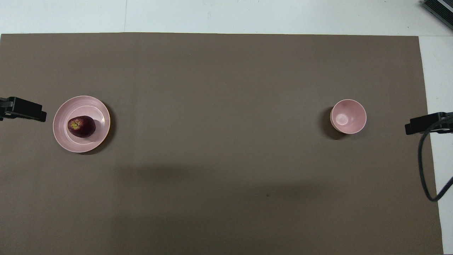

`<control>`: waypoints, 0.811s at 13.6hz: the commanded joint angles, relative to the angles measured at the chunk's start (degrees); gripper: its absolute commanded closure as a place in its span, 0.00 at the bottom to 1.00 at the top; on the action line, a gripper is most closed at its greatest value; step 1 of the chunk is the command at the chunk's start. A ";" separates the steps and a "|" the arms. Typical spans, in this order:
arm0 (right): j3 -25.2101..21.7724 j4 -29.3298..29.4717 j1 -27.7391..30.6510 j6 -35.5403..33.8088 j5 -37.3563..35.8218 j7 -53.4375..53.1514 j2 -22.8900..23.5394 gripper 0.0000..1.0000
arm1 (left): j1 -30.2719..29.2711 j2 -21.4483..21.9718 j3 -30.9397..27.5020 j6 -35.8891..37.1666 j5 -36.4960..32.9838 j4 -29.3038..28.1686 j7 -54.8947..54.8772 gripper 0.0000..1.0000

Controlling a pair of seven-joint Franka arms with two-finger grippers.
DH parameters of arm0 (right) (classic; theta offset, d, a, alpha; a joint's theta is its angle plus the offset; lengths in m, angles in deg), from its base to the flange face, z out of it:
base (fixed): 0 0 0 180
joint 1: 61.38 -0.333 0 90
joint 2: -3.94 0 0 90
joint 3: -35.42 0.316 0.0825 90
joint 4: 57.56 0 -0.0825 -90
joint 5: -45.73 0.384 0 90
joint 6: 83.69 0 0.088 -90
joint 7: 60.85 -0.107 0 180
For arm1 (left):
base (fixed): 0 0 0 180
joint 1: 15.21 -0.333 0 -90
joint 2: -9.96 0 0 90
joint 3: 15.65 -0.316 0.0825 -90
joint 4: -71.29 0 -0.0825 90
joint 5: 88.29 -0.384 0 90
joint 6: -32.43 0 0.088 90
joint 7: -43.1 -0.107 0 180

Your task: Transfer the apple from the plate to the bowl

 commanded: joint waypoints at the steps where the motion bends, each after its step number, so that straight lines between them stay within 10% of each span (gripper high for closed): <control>1: 0.18 -2.17 0.42 0.22 1.11 1.73 -1.82 0.00 | 0.47 1.10 -0.24 1.12 -0.36 -0.82 0.16 0.00; 11: 0.27 -2.96 0.42 0.40 1.20 1.55 -1.82 0.00 | 0.12 1.46 -0.24 0.42 -0.27 -1.80 0.06 0.00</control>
